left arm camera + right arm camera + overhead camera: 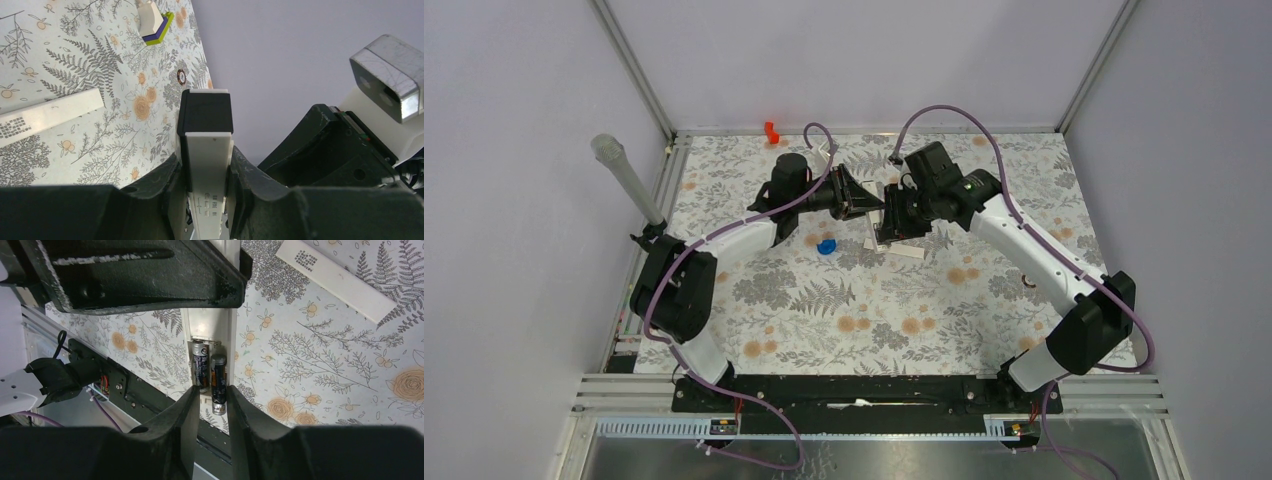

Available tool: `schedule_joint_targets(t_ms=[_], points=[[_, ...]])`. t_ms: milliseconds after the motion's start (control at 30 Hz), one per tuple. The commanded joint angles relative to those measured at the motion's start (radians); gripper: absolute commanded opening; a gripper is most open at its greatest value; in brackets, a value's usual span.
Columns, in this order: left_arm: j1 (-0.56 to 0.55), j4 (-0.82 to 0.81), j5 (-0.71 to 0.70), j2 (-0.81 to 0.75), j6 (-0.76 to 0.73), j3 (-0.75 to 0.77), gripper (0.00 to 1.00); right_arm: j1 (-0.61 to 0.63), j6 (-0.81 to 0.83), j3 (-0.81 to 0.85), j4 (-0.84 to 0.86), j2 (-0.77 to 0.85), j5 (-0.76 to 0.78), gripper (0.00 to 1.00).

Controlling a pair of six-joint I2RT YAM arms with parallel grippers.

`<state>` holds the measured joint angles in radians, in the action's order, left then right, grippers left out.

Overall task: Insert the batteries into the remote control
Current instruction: Load the battery into the remote control.

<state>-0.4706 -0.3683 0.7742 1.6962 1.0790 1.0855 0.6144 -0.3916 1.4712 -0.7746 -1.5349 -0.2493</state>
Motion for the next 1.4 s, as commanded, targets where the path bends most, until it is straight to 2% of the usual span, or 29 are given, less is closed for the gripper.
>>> schedule_joint_targets(t_ms=[0, 133, 267, 367, 467, 633, 867, 1000, 1133, 1367], points=[[0.000, -0.121, 0.048, 0.004, 0.054, 0.003, 0.00, 0.009, -0.033, 0.058, 0.037, 0.014, 0.015, 0.37], [0.004, -0.195, 0.063, 0.015, 0.128, 0.000, 0.00, 0.009, -0.073, 0.069, 0.059, 0.039, 0.003, 0.53], [0.021, -0.372, 0.050, 0.019, 0.288, -0.030, 0.00, 0.008, -0.111, 0.074, 0.094, 0.092, 0.037, 0.71], [0.033, -0.453, 0.035, 0.004, 0.366, -0.026, 0.00, 0.008, -0.134, 0.044, 0.184, 0.171, 0.070, 0.81], [0.035, -0.448, 0.013, -0.020, 0.399, -0.001, 0.00, 0.005, -0.158, 0.035, 0.255, 0.233, 0.107, 0.86], [0.039, -0.493, -0.021, -0.043, 0.534, 0.044, 0.00, -0.001, -0.197, 0.016, 0.337, 0.304, 0.172, 0.89], [0.042, -0.576, -0.117, -0.057, 0.781, 0.096, 0.00, -0.004, -0.242, -0.065, 0.544, 0.389, 0.201, 0.92], [0.038, -0.561, -0.127, -0.072, 0.840, 0.091, 0.00, -0.004, -0.244, -0.049, 0.562, 0.376, 0.199, 0.92], [0.036, -0.617, -0.162, -0.068, 0.955, 0.065, 0.00, -0.005, -0.261, -0.056, 0.573, 0.370, 0.181, 0.93], [0.035, -0.543, -0.196, -0.136, 1.009, 0.030, 0.00, -0.005, -0.336, -0.101, 0.661, 0.369, 0.117, 0.93]])
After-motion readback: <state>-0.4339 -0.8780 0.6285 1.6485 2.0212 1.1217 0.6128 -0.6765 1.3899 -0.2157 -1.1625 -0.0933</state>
